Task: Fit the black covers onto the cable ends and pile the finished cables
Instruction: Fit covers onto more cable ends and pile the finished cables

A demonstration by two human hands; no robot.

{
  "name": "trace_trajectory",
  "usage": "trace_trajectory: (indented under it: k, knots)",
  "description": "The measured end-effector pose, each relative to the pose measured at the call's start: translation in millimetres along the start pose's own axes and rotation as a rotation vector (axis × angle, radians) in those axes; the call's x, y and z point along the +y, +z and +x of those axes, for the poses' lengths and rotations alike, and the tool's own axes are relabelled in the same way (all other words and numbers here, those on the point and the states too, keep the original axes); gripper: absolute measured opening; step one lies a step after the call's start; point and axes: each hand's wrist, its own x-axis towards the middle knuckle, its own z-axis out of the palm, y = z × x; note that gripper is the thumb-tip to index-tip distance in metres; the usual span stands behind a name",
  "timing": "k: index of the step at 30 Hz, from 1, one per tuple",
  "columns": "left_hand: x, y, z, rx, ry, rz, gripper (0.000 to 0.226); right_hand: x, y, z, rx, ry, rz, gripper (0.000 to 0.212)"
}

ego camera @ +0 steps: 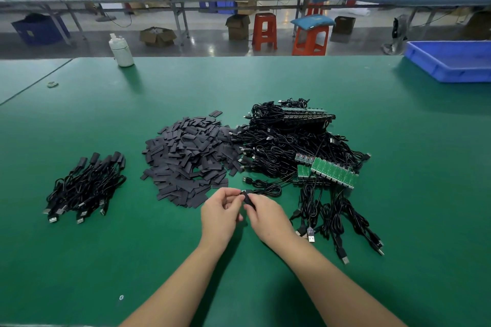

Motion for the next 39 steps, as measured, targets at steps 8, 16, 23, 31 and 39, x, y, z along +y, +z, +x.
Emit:
trace_trajectory:
  k: [8,16,23,31,39]
  knots:
    - [-3,-4,1,-0.028,0.044,0.032,0.024,-1,-1,-1,0.012,-0.015,0.005,0.034]
    - [0,-8,0,-0.047,0.015,-0.041,0.011,-3,-3,-2,0.013,-0.034,0.004,0.033]
    - [-3,-9,5,-0.037,-0.119,-0.256,0.003,-4,-6,1,0.038,-0.052,0.075,0.024]
    - [-3,-15,15,0.001,-0.289,-0.407,0.004,-3,-9,1,-0.053,0.157,0.503,0.022]
    - [-5,-20,20,-0.030,-0.402,-0.580,0.005,7,-10,4,-0.083,0.198,0.620,0.015]
